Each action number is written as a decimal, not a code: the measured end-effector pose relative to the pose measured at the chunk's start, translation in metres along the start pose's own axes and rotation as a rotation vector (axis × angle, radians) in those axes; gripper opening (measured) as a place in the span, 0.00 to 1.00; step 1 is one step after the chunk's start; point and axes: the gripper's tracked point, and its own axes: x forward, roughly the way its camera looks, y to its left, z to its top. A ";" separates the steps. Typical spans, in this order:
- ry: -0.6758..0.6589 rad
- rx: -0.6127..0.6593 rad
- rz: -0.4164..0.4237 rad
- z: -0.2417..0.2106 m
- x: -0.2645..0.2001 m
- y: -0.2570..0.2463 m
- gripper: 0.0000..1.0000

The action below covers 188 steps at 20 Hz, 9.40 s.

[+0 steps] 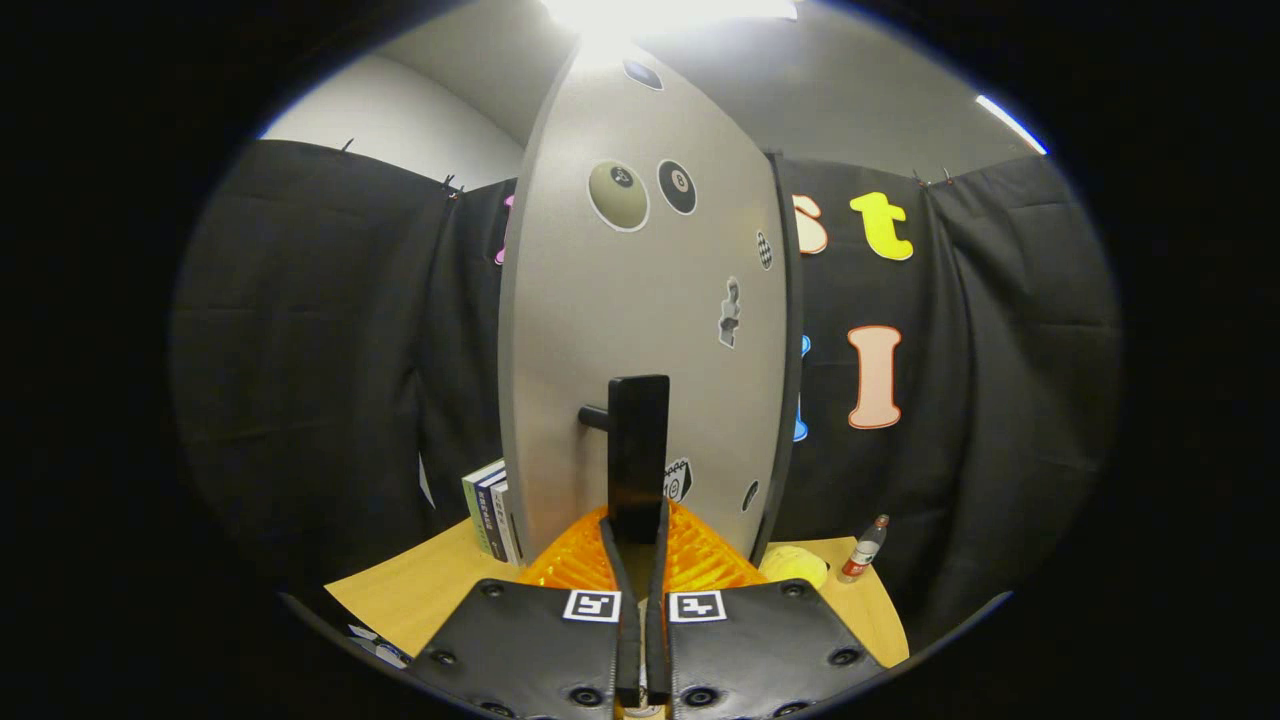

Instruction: Open the shoe cabinet door, grab the shoes and put them into the shoe cabinet, then close the shoe cabinet door.

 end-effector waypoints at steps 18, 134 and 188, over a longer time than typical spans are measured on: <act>-0.035 0.059 -0.195 -0.002 -0.012 -0.075 0.02; 0.250 0.033 -0.066 -0.010 0.253 0.016 0.02; -0.046 0.080 -0.035 0.090 0.176 0.072 0.98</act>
